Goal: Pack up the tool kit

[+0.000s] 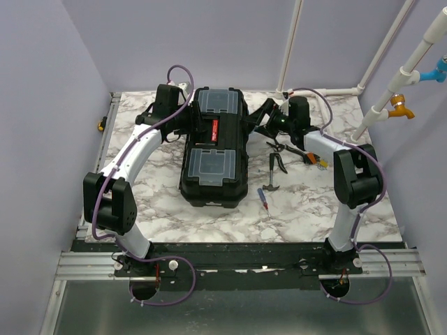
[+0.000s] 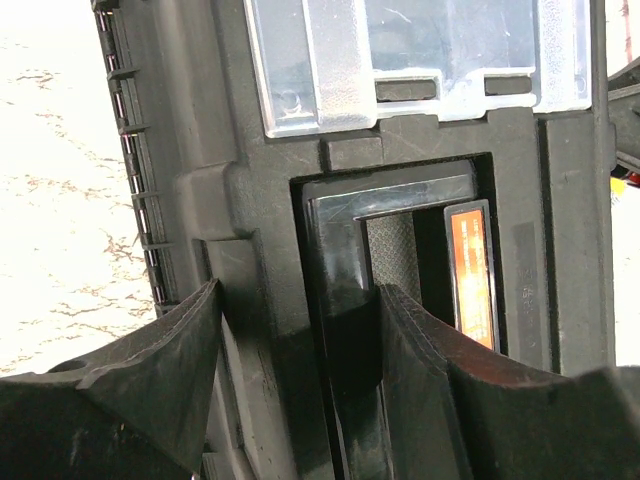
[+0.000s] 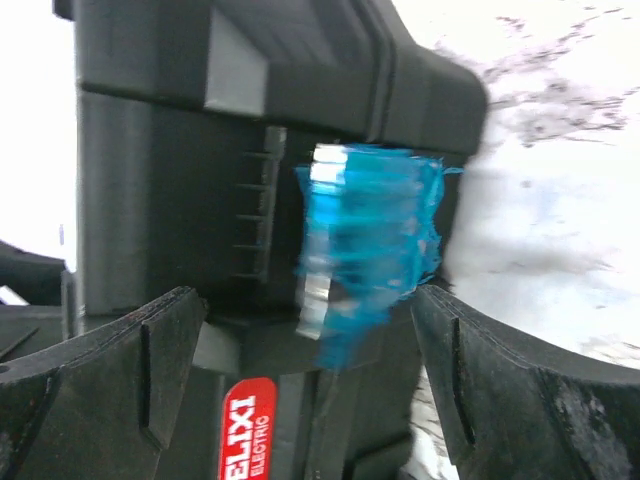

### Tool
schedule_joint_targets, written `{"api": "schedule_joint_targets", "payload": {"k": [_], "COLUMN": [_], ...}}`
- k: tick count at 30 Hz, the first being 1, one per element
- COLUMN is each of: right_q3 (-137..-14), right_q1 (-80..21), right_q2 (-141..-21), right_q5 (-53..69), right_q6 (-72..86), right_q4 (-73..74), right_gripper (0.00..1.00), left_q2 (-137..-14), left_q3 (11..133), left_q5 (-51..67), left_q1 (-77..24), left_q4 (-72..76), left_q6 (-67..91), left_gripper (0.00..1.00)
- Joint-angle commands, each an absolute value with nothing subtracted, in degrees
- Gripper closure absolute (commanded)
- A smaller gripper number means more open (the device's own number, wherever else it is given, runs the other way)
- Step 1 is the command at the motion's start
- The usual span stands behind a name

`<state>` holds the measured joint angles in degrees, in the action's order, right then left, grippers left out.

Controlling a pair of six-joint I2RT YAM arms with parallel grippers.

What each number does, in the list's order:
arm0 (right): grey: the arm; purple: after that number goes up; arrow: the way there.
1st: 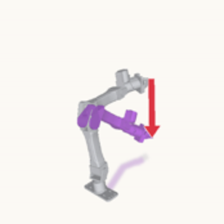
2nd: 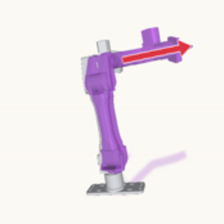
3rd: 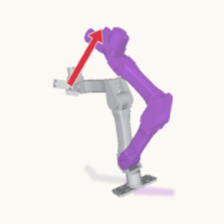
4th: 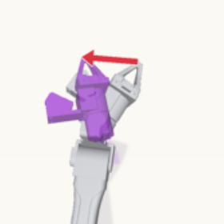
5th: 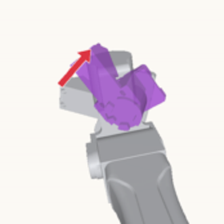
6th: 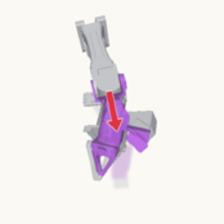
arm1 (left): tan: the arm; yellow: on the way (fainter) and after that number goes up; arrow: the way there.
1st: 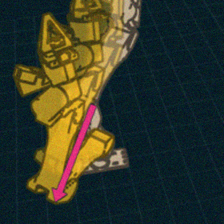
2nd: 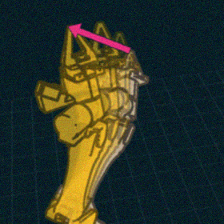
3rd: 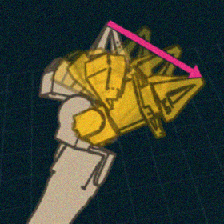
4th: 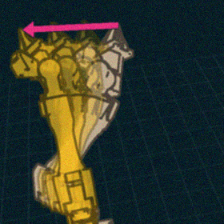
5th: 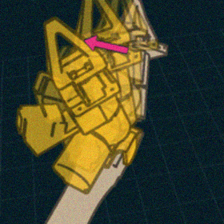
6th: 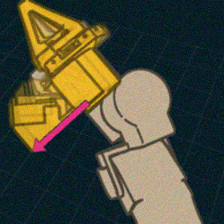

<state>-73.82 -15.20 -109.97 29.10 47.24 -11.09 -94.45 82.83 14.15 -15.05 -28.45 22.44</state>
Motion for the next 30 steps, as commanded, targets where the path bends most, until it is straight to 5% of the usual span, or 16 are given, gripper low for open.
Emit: {"api": "schedule_joint_targets", "payload": {"k": [1,6,9,18,22,30], "right_q3": [-70.84,-71.45,-70.46,-74.57,-76.81,-83.04], "right_q1": [-15.29,-15.29,-15.14,-15.02,-15.03,-15.56], "right_q2": [-112.32,-116.32,-115.97,-111.45,-110.62,-110.9], "right_q5": [36.84,40.78,39.79,22.82,15.98,9.49], "right_q6": [54.45,61.33,61.08,47.53,43.39,37.88], "right_q4": [-24.19,-30.63,-30.91,-8.1,-0.76,10.14], "right_gripper": [0.04,0.05,0.18,0.35,0.48,0.92], "left_q2": [-96.55,-96.17,-95.89,-95.06,-94.61,-94.39], "left_q3": [81.83,78.53,77.72,77.95,78.68,80.8], "left_q5": [12.12,19.17,20.2,17.06,13.22,7.45], "left_q1": [-13.3,-10.86,-10.13,-10.49,-12.02,-14.56], "left_q4": [-33.0,-29.05,-28.3,-28.96,-30.1,-31.83], "left_q6": [17.08,19.61,19.87,20.0,19.69,19.51], "left_gripper": [0.81,0.81,0.81,0.81,0.81,0.81]}}
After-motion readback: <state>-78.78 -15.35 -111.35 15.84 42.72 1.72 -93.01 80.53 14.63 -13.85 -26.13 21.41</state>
